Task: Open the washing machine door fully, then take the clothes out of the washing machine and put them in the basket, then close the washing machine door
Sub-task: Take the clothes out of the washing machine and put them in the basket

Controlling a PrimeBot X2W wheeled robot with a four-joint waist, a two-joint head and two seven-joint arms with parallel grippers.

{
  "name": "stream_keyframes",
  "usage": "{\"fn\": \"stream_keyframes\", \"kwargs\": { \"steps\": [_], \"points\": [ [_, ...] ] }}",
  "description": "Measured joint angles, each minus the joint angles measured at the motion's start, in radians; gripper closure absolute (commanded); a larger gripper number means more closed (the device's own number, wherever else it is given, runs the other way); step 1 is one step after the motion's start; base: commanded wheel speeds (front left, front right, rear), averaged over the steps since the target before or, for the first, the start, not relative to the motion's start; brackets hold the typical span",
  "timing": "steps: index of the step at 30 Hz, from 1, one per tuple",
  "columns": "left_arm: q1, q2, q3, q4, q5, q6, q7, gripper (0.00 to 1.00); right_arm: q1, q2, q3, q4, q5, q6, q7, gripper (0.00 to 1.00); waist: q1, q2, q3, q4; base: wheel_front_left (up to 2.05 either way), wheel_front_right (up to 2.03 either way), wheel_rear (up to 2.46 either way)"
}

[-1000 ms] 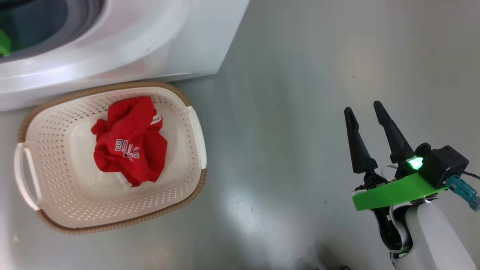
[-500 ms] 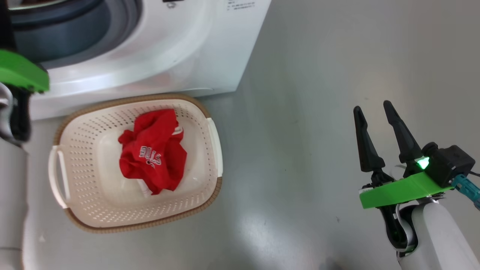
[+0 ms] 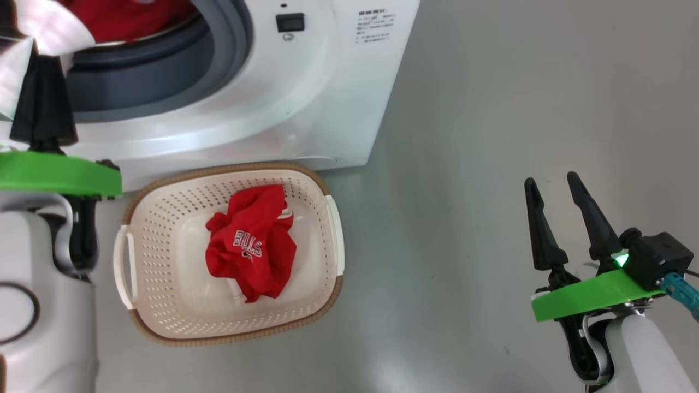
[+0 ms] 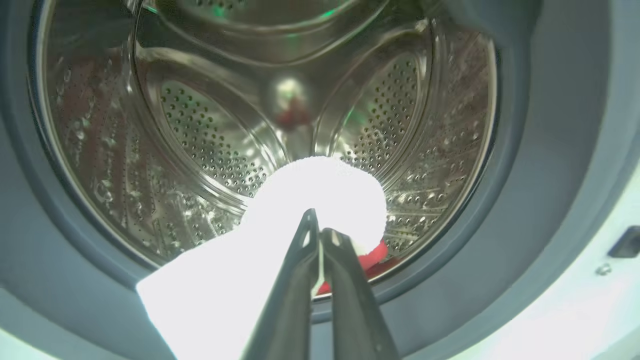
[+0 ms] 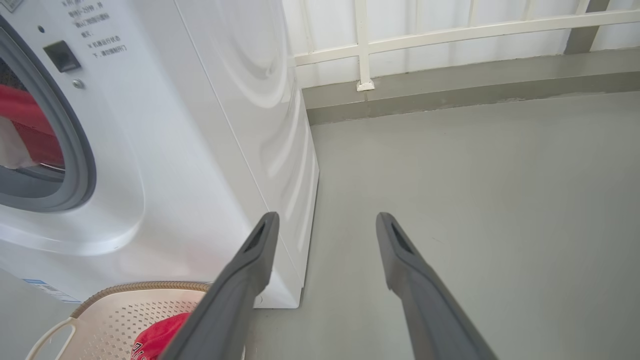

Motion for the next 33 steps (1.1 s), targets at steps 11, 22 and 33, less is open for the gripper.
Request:
{"fn": "stream_keyframes", "kwargs": {
  "steps": [11,22,33],
  "points": [
    [0.156,-0.045,0.022,-0.254,0.016,-0.001,0.0,1.0,0.024,0.0,-0.016,0.001,-0.024,0.0,0.0,0.0,0.0,0.0,-0.041,0.021,0.0,0.0,0.0],
    [0.256,-0.066,0.034,-0.529,-0.003,-0.001,0.0,1.0,0.034,0.0,-0.023,-0.003,-0.026,0.0,0.0,0.0,0.0,0.0,-0.037,0.04,0.0,0.0,0.0],
    [0.325,-0.094,0.026,-0.678,-0.005,-0.001,-0.003,1.0,0.032,0.0,-0.024,-0.007,-0.029,0.0,0.0,0.0,0.0,0.0,-0.008,0.049,0.0,0.0,0.0]
  ]
}}
